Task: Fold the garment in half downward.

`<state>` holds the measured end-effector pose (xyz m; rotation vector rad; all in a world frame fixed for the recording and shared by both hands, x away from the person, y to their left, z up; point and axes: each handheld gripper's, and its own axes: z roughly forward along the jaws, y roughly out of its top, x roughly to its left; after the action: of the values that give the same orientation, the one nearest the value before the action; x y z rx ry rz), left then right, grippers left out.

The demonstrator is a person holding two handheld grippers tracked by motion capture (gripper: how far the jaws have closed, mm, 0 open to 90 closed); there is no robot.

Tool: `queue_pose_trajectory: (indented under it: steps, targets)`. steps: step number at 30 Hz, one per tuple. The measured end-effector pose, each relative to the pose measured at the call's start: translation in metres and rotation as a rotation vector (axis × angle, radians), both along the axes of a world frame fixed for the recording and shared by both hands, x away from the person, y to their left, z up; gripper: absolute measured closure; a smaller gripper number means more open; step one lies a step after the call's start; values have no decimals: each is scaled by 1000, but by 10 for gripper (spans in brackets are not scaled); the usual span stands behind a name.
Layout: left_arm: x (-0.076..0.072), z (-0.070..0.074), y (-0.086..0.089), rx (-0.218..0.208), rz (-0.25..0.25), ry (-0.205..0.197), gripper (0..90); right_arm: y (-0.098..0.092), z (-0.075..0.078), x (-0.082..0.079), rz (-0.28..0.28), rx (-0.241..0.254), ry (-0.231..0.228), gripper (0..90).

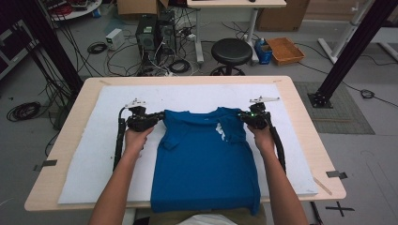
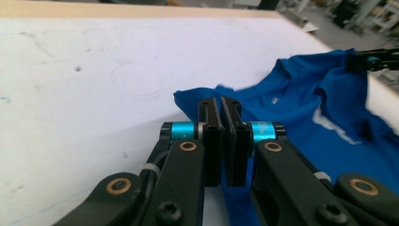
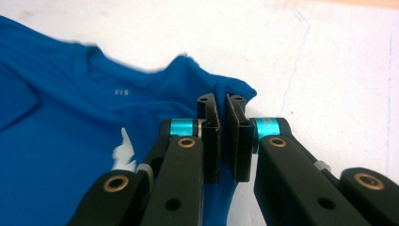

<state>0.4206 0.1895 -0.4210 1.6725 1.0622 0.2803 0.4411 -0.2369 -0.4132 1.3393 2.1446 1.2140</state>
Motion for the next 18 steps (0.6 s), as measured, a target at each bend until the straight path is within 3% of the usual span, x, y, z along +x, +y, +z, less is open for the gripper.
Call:
queue_pose_trajectory:
  steps: [2,3,8,12,18]
  targets:
    - [-4,2,0,0,-11,-10,873,-2,2,-4,11,12,-9,857]
    - [-13,5,1,-9,-34,-30,872,-7,6,-15,35,30,-26,857]
    - [-31,6,5,-16,-66,-41,872,-19,8,-37,86,85,-32,857]
    - [-48,3,9,-12,-102,-36,872,-23,5,-53,126,108,-29,857]
    - [-70,-10,11,-13,-136,19,872,-33,0,-76,183,112,-10,856]
